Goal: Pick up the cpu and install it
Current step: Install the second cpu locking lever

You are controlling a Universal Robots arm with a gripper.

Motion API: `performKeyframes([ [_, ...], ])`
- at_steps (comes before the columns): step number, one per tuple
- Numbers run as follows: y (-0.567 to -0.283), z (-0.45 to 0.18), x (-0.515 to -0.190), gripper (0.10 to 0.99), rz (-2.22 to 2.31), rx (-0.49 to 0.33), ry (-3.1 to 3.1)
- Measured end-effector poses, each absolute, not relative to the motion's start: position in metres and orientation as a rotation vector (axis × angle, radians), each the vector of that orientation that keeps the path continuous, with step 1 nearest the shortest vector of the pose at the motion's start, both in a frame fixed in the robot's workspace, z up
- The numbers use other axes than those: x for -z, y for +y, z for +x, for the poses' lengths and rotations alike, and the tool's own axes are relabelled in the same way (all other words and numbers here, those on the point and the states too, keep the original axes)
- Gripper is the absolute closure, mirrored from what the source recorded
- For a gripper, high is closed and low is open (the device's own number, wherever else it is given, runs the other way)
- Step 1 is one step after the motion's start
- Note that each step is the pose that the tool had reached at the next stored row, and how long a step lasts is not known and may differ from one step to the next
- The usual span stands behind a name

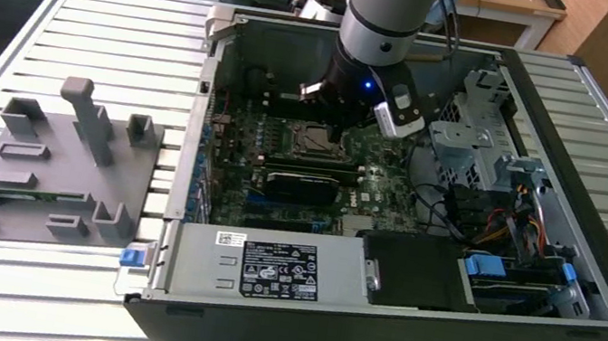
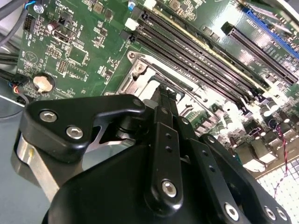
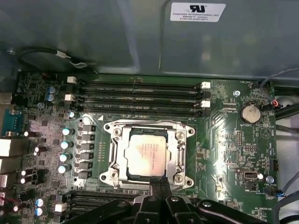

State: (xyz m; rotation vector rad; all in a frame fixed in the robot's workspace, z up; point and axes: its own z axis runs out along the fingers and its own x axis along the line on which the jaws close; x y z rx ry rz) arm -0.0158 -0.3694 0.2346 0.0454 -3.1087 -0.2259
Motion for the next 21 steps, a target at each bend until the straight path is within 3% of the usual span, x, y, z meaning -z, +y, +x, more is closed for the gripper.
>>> performKeyframes([
  [21,-0.3791,-0.0194,-0.2306,0.980,0.046,0.226,-3.108],
])
